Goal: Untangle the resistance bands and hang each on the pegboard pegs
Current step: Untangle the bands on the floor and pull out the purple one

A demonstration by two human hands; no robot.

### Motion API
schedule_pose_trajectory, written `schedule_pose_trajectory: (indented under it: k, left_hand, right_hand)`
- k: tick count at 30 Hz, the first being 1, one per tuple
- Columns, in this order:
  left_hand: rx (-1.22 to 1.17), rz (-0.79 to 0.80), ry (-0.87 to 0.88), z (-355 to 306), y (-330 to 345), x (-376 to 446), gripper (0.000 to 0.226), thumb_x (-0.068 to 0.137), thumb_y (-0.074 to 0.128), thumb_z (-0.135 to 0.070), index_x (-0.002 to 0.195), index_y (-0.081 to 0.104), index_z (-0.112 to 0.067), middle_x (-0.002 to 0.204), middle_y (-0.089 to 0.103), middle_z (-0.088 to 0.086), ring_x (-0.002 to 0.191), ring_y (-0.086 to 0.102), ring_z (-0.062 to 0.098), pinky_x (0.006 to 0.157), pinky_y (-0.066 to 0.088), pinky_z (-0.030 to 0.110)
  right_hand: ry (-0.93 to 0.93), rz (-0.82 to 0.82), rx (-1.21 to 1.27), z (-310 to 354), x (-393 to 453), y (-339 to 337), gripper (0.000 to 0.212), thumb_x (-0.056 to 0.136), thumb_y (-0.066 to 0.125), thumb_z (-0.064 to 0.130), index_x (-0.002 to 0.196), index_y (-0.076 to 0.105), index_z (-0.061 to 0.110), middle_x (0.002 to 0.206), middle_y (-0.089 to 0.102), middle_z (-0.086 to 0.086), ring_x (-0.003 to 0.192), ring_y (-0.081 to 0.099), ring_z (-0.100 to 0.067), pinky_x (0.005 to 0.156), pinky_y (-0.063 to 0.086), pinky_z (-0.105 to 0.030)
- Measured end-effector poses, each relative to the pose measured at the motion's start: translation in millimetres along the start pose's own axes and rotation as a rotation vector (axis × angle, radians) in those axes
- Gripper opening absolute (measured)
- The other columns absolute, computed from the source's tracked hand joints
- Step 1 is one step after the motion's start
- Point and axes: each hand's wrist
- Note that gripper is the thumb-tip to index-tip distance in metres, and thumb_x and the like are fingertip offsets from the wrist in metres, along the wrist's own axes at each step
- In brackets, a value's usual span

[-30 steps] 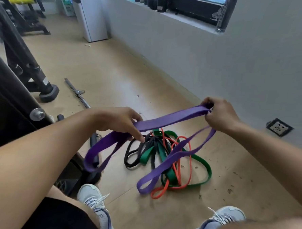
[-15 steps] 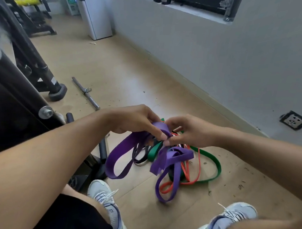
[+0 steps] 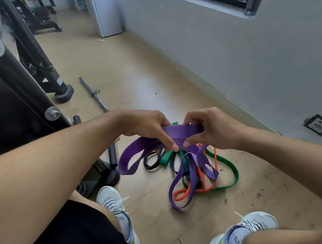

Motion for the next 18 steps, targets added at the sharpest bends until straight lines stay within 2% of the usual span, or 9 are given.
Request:
schedule_pose_trajectory:
  k: [2,5,8,10,12,14,16,18]
  left_hand:
    - [-0.018,0.003,0.016,-2,1,0,0.030,0.081,0.084,-0.027,0.100,0.074,-0.005,0.083,0.076,0.006,0.074,0.071,0.021,0.073,0.058,0.032]
    - [-0.019,-0.031,0.039,-2,2,1,0.026,0.081,0.085,-0.028,0.098,0.075,-0.011,0.083,0.076,0.005,0.076,0.073,0.021,0.072,0.058,0.032]
    - [-0.007,-0.066,0.051,1,3,3,0.022,0.080,0.086,-0.029,0.096,0.076,-0.017,0.083,0.076,0.004,0.076,0.073,0.020,0.067,0.056,0.028]
    - [0.012,-0.059,0.046,3,4,6,0.021,0.082,0.085,-0.027,0.100,0.076,-0.020,0.089,0.078,0.004,0.083,0.075,0.023,0.073,0.060,0.031]
    - [-0.008,-0.038,0.046,3,7,8,0.020,0.087,0.080,-0.021,0.105,0.075,-0.017,0.094,0.078,0.006,0.088,0.074,0.023,0.082,0.061,0.035]
    - [-0.036,-0.039,0.057,3,7,8,0.020,0.088,0.078,-0.017,0.106,0.074,-0.010,0.090,0.076,0.005,0.084,0.072,0.019,0.082,0.059,0.033]
    - [-0.069,-0.047,0.074,4,5,6,0.025,0.083,0.083,-0.017,0.102,0.072,-0.006,0.083,0.072,0.006,0.078,0.069,0.019,0.080,0.058,0.034]
    - [-0.092,-0.059,0.086,5,4,5,0.027,0.079,0.087,-0.016,0.100,0.071,-0.008,0.083,0.072,0.006,0.078,0.068,0.021,0.079,0.056,0.034]
  right_hand:
    - [-0.032,-0.103,-0.118,-2,0,1,0.033,0.073,0.091,0.035,0.080,0.060,0.029,0.073,0.062,0.007,0.066,0.057,-0.018,0.062,0.052,-0.045]
    - [-0.035,-0.211,-0.313,1,-2,6,0.028,0.081,0.083,0.034,0.082,0.055,0.029,0.077,0.061,0.012,0.075,0.057,-0.021,0.068,0.051,-0.042]
    - [-0.051,-0.310,-0.365,4,-5,12,0.009,0.093,0.070,0.028,0.098,0.064,0.030,0.083,0.074,0.010,0.081,0.069,-0.027,0.072,0.054,-0.040]
    - [-0.084,-0.371,-0.350,8,-5,13,0.030,0.093,0.061,0.019,0.120,0.068,0.033,0.096,0.080,0.012,0.087,0.074,-0.028,0.076,0.058,-0.041]
    - [-0.040,-0.334,-0.362,11,-2,11,0.047,0.088,0.056,0.016,0.127,0.066,0.040,0.100,0.079,0.010,0.091,0.072,-0.027,0.079,0.057,-0.042]
    - [0.016,-0.237,-0.310,10,0,7,0.039,0.086,0.061,0.018,0.116,0.069,0.042,0.093,0.076,0.012,0.086,0.068,-0.020,0.075,0.055,-0.039]
    - [0.027,-0.113,-0.142,9,0,5,0.026,0.088,0.072,0.021,0.109,0.072,0.035,0.087,0.070,0.015,0.079,0.064,-0.008,0.072,0.052,-0.035]
    - [0.041,-0.026,-0.069,8,-2,6,0.030,0.085,0.081,0.023,0.113,0.072,0.030,0.088,0.069,0.013,0.080,0.064,-0.008,0.074,0.052,-0.033]
Point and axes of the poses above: each hand's wrist, its own x-axis towards the middle knuckle, its own y-axis out of the palm, z = x × y
